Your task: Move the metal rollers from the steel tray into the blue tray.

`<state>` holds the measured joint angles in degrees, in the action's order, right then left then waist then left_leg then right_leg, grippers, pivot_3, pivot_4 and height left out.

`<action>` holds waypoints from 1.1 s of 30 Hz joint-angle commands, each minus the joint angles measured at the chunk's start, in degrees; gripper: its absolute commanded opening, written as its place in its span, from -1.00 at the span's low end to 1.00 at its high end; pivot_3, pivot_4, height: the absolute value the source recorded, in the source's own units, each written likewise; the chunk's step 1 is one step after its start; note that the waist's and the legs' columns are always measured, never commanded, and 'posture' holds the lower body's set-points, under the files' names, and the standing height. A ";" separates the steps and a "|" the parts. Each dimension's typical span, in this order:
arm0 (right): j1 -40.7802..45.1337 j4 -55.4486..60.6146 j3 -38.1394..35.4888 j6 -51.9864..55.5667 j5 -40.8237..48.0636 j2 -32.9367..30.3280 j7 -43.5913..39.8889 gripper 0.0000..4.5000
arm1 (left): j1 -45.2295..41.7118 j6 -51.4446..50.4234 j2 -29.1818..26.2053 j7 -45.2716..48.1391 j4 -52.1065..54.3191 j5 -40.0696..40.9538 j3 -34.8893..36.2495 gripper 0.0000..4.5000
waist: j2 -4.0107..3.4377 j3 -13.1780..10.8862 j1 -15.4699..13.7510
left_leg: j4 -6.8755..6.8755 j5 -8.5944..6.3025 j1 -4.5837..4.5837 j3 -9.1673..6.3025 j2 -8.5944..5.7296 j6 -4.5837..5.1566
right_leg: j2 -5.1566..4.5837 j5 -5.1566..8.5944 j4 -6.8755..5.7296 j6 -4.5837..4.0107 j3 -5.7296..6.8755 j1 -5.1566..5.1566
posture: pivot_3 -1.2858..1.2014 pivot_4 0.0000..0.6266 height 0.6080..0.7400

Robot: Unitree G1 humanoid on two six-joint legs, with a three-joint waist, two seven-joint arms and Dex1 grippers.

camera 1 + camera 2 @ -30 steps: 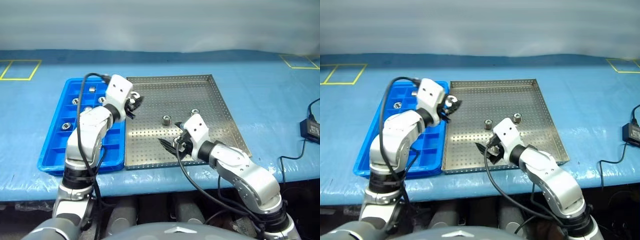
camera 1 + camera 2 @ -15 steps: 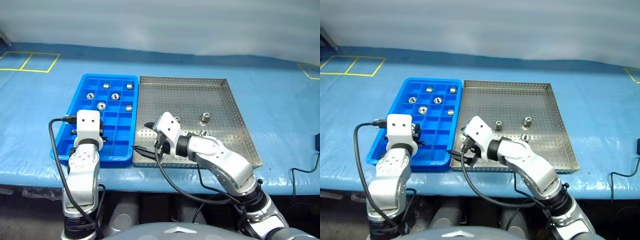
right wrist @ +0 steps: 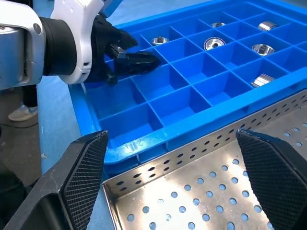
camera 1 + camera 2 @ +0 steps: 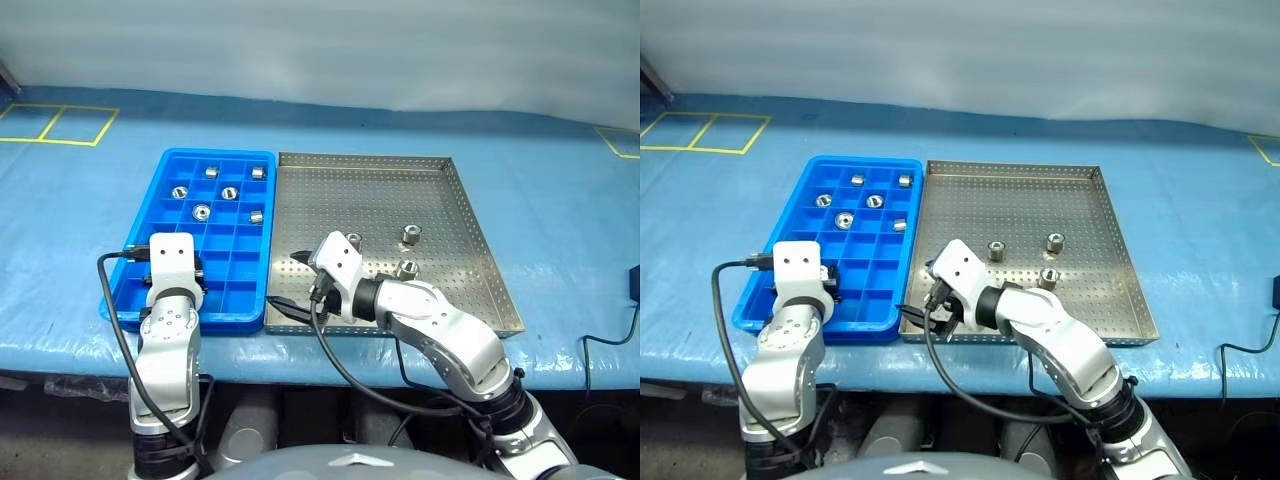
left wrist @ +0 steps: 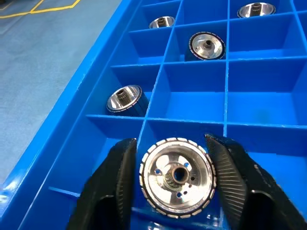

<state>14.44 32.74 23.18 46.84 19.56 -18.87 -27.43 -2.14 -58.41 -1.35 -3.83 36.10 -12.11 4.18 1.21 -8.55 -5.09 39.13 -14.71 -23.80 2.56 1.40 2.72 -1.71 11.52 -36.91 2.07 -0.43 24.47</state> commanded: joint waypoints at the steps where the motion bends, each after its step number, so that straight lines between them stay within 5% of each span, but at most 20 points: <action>1: -1.93 4.73 -3.58 0.57 1.07 -1.29 0.73 1.00 | -4.71 3.38 -1.26 3.81 3.93 2.99 -2.25 0.81 | 0.01 -0.01 -0.04 | 0.02 0.00 -0.04 -0.01 -0.02 0.00 | -0.02 0.00 0.01 0.01 0.01 0.01 | 0.19 -0.52 1.00; 2: -2.61 5.32 -4.55 0.87 1.20 -1.78 0.99 1.00 | -6.46 4.15 -1.64 5.23 4.19 4.12 -2.90 0.94 | 0.02 -0.01 -0.03 | 0.02 0.00 -0.04 0.00 -0.02 0.00 | -0.04 0.00 0.02 0.01 0.02 0.01 | 0.19 -0.52 1.00; 20: -20.73 16.60 -22.56 7.03 -0.85 -4.16 13.52 1.00 | -27.27 1.94 -8.82 36.22 -20.22 24.93 -20.76 0.94 | -0.02 0.00 5.57 | -0.03 -0.03 -0.02 0.14 -0.06 0.05 | 0.11 0.15 0.01 0.19 -0.21 0.06 | -0.04 -0.52 1.00; 25: -23.08 18.21 -23.74 7.55 -1.29 -3.63 15.15 1.00 | -29.20 5.20 -13.28 42.92 -23.89 24.57 -28.70 0.94 | -0.06 0.02 7.28 | -0.03 -0.03 0.06 0.22 0.01 0.04 | 0.18 0.15 -0.02 0.21 -0.30 0.06 | -0.07 -0.52 1.00; 33: -23.62 18.87 -23.18 7.74 -1.23 -2.68 16.26 1.00 | -30.54 9.05 -13.12 43.18 -30.25 21.34 -34.62 0.94 | -0.10 0.03 7.77 | -0.03 -0.02 0.07 0.23 0.03 0.04 | 0.18 0.15 -0.01 0.21 -0.35 0.06 | -0.08 -0.52 1.00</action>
<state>-9.40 48.94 0.53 55.11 18.33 -21.77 -11.49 -31.35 -51.08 -15.27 39.58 5.78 9.83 -30.33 1.11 -8.51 2.68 39.10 -14.73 -23.75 2.80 1.43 2.77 -1.53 11.67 -36.91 2.28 -0.78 24.55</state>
